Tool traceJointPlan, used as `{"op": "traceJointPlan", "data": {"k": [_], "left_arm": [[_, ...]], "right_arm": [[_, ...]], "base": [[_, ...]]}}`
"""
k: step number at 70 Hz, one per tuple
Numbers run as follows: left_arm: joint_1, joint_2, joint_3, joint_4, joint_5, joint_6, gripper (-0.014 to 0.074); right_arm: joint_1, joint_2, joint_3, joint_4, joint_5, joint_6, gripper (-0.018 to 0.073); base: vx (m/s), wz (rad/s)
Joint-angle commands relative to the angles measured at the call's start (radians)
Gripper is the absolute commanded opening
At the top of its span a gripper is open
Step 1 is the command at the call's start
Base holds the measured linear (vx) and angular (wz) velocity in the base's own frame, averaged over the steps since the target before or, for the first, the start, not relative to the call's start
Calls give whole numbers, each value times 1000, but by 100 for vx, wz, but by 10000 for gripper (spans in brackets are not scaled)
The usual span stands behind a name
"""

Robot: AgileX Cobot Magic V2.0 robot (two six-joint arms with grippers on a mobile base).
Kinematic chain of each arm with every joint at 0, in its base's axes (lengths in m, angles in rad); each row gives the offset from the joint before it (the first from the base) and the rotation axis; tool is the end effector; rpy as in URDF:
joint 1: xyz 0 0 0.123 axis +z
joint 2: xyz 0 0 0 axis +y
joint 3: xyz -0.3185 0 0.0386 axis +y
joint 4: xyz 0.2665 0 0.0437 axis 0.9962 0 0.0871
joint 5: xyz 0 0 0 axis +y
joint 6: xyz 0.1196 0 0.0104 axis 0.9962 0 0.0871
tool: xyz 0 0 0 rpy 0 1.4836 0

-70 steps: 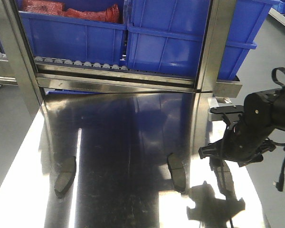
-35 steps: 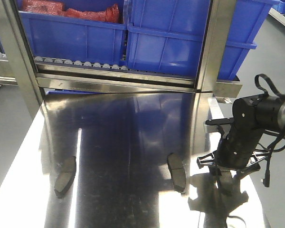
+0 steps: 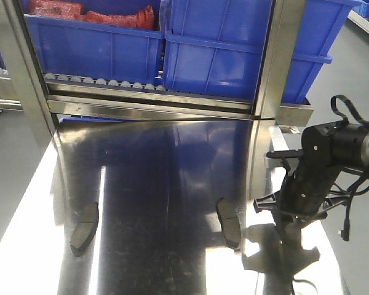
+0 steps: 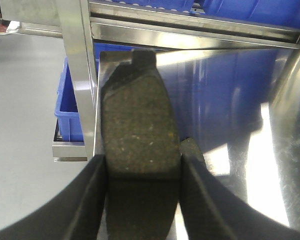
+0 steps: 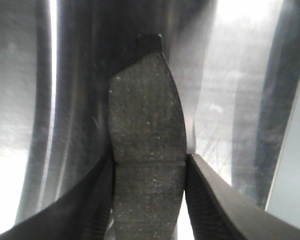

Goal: Move and align brake pads A on conveyor
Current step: 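Lower the right gripper and close it on that brake pad, then lift the brake pad with the right gripper, holding both pads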

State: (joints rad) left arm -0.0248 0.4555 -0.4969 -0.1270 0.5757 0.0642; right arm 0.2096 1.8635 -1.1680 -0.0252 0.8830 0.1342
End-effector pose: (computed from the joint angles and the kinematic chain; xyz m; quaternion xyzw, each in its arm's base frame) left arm 0.1033 -0.0109 0.3010 0.0110 0.8449 -0.0471 0.5327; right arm 0.3633 0.0749 0.1599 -0.0453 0.9981 -0.0031 0.0409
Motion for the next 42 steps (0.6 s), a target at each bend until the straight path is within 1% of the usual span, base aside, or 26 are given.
{"op": "traceJointPlan", "data": {"k": [1,15,25,31,42], "left_arm": [[-7,4,-28,-15,-86,0,-6],[-7,4,-28,-15,-86,0,-6],[-7,4,-28,-15,-86,0,-6],[-7,4,-28,-15,-86,0,-6],[-7,4,-28,-15,-86,0,-6]], "right_arm": [[0,-104,-27,-14,-44,6,-8],[0,-264,-24,-52,-83,13,-7],[0,-413,-24,-84,-115,13,-7],[0,-506,-17,-87,-143,13,-7],[0,-722,126,-88,-331,13,-5]], "base": [[0,0],[0,0],[0,0],[0,0],[0,0]]}}
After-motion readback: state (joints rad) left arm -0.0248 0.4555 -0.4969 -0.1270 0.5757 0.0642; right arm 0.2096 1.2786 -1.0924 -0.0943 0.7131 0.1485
